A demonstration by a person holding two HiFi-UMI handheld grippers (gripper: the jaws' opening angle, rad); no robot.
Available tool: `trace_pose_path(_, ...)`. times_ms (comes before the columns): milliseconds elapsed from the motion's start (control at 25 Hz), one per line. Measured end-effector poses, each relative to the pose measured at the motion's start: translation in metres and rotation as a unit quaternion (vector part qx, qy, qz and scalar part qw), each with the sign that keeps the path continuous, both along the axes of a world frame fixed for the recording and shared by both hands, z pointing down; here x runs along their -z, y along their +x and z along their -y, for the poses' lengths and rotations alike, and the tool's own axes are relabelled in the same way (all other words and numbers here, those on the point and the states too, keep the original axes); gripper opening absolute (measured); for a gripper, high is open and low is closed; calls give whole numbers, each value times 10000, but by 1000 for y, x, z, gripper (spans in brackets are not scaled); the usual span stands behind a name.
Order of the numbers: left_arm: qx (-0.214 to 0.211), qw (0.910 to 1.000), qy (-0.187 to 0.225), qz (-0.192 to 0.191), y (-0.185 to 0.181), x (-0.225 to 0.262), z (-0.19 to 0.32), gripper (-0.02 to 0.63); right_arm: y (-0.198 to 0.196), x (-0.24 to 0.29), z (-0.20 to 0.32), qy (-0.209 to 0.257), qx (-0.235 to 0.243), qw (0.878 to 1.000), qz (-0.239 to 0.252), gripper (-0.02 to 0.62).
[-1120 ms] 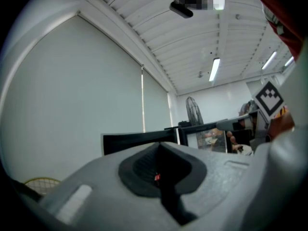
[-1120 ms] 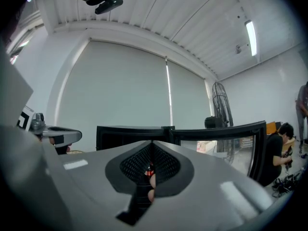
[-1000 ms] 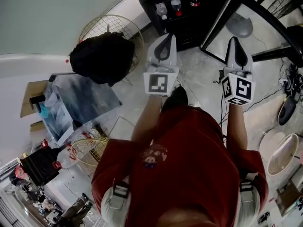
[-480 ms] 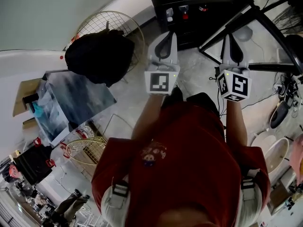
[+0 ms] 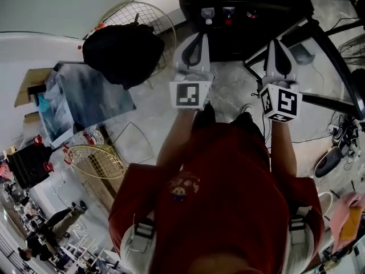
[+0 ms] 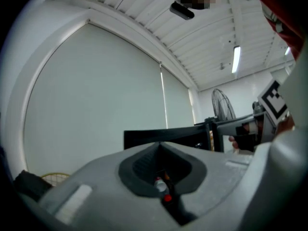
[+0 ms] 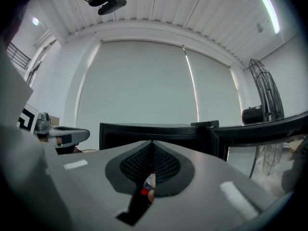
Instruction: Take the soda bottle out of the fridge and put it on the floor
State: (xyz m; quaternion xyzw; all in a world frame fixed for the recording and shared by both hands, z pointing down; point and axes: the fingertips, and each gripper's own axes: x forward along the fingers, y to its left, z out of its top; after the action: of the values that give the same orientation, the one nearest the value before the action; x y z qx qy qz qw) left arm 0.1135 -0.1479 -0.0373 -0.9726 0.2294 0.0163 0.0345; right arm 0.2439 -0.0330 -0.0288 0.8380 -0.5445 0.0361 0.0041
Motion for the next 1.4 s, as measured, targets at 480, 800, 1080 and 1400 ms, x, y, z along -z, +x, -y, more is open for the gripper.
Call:
trace_pose_path(480, 921, 9953, -56, 290, 41, -22, -74, 0, 44, -27, -43, -24, 1028, 9947, 46, 0)
trace_pose_path(800, 801, 9963, -94, 283, 30, -30, -83, 0, 43, -41, -54, -71, 787, 9967, 174, 0)
trace_pose_path(1080, 739, 9966, -229, 295, 12, -52, -73, 0, 27, -60, -54, -192, 691, 9972, 208, 0)
trace_pose_path(1400, 825, 9951, -363, 408, -1, -105, -63, 0, 27, -107, -42, -310, 630, 9973, 222, 0)
